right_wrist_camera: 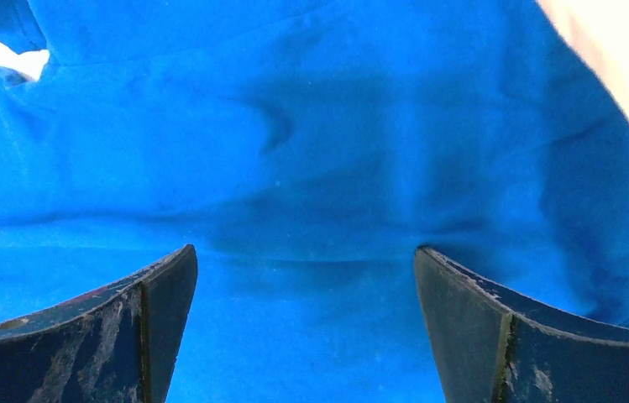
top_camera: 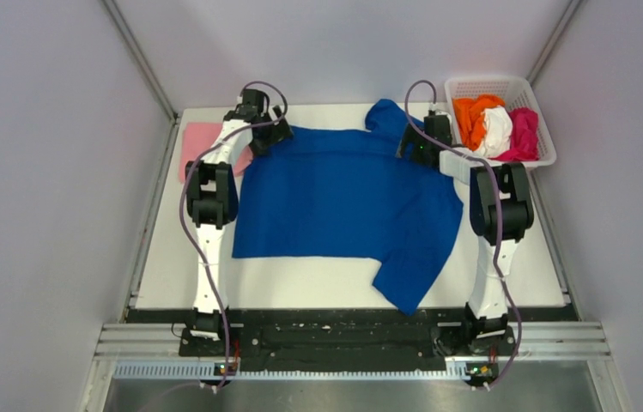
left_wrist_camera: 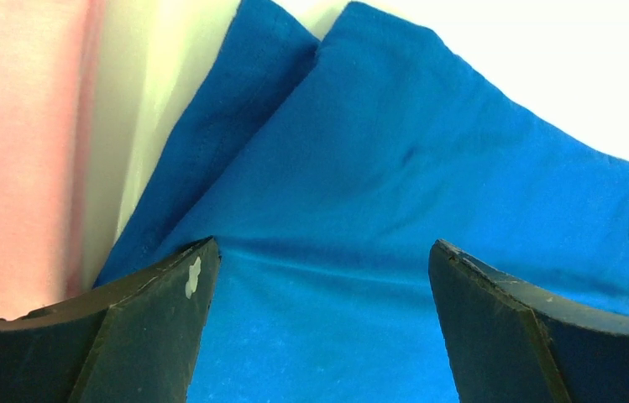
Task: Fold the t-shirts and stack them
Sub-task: Flatten out the tshirt
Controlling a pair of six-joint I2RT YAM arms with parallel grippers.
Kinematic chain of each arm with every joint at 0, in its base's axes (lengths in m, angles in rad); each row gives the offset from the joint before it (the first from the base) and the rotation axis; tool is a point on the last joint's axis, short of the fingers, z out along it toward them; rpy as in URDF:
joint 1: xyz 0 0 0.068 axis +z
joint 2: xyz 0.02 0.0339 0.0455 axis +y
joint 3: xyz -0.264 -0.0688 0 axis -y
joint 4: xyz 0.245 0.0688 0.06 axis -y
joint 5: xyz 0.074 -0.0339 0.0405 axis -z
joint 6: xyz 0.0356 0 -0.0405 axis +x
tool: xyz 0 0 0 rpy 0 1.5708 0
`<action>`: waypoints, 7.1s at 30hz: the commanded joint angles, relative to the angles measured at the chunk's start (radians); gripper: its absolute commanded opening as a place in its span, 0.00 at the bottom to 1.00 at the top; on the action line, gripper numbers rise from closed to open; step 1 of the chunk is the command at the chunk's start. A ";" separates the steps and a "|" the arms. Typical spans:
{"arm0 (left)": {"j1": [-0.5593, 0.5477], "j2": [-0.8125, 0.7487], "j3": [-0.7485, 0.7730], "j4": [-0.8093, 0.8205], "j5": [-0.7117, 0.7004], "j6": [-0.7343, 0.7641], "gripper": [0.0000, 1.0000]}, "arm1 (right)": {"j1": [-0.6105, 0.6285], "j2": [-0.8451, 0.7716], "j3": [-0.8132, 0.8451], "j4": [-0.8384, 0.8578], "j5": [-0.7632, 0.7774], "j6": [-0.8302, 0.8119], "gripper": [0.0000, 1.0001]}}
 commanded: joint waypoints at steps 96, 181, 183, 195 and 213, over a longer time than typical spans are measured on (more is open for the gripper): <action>-0.040 -1.256 -1.582 0.091 -0.362 -0.367 0.00 | 0.893 -0.921 -0.608 -0.909 0.386 0.481 0.86; -0.077 -1.538 -0.305 0.159 -0.371 0.021 0.00 | 0.830 -0.968 0.936 -0.592 0.275 -0.682 0.00; -0.077 -1.517 -0.325 0.168 -0.371 0.019 0.00 | 0.830 -0.951 0.913 -0.570 0.361 -0.734 0.00; -0.076 -1.207 -0.654 0.312 -0.661 0.001 0.00 | 0.422 -0.818 0.319 -0.042 0.717 -0.887 0.00; -0.047 -0.191 -0.133 0.319 -0.658 0.034 0.00 | 0.097 0.114 0.536 -0.055 0.374 -0.637 0.00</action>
